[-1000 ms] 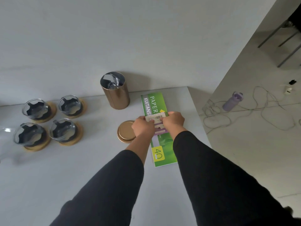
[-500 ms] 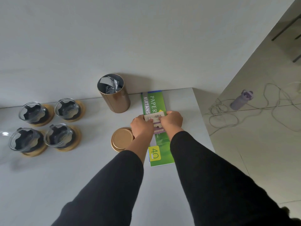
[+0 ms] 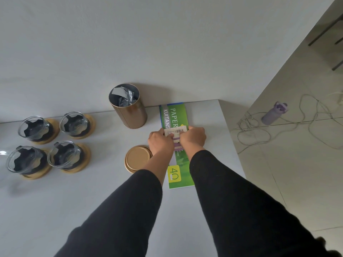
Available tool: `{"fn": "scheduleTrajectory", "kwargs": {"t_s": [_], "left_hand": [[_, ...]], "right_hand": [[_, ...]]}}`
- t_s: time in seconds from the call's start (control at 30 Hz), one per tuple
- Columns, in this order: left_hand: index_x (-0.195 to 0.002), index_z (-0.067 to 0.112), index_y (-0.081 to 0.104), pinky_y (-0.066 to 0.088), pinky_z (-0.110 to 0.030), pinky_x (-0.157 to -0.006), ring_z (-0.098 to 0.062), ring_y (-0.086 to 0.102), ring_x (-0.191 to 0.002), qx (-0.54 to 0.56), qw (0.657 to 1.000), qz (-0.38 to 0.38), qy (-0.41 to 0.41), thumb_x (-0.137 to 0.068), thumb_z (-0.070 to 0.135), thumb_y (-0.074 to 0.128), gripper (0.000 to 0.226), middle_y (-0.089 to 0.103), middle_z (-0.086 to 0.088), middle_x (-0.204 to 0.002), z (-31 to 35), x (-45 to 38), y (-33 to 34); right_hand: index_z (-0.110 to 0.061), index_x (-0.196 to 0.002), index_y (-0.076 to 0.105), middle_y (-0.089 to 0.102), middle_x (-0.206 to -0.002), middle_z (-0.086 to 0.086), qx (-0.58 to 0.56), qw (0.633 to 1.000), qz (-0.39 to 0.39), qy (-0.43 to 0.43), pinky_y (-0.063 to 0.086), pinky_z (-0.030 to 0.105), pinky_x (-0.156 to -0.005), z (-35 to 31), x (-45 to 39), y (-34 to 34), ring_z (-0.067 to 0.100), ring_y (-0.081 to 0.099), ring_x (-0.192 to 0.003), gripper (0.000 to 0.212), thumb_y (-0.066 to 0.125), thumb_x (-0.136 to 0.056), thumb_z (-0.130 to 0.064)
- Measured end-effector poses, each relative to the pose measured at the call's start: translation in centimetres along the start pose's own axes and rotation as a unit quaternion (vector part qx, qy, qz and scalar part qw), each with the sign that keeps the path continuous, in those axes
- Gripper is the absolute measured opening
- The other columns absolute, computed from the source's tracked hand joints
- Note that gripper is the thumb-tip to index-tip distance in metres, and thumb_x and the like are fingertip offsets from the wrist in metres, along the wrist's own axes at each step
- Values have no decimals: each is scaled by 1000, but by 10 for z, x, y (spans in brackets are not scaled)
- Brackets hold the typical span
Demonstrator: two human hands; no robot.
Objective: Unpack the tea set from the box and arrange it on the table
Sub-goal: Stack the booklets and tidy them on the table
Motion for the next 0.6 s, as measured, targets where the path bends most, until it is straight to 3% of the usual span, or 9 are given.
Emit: {"fn": "scheduleTrajectory", "kwargs": {"t_s": [0.13,0.3,0.47,0.6], "left_hand": [[-129,11,57,42,-30,-90,-25,55,-110,-15,1000,-8,-9,-95,31,53,40,53,-13,-125,2,-6,-1],[-122,14,62,41,-27,-88,-24,56,-106,1,1000,2,-13,-95,31,53,33,54,-12,-123,4,-9,-1],[-114,15,65,33,-22,-77,-23,55,-102,9,1000,4,-17,-95,31,53,29,56,-12,-120,4,-9,-2],[-128,13,56,37,-28,-96,-24,51,-116,26,999,5,-25,-95,33,53,39,51,-12,-129,4,-7,-4]], "right_hand": [[-14,-136,48,39,-135,12,21,999,-11,-28,40,34,-101,-3,-5,1,31,41,-126,42,52,-95,-22],[-18,-137,49,40,-134,11,15,999,-21,-27,42,35,-102,-7,-12,2,31,44,-125,43,54,-94,-23],[-17,-136,50,41,-133,11,12,999,-23,-26,43,37,-102,-7,-10,3,31,46,-123,43,55,-93,-23],[-14,-138,46,40,-135,13,25,999,-24,-21,42,37,-102,-8,-7,-2,31,43,-125,47,53,-93,-28]]}}
Point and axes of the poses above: each hand's wrist, its own x-axis away from the middle knuckle, its own y-axis out of the palm, z = x × y, the point moved 4 cm from there along -x, towards the middle knuckle
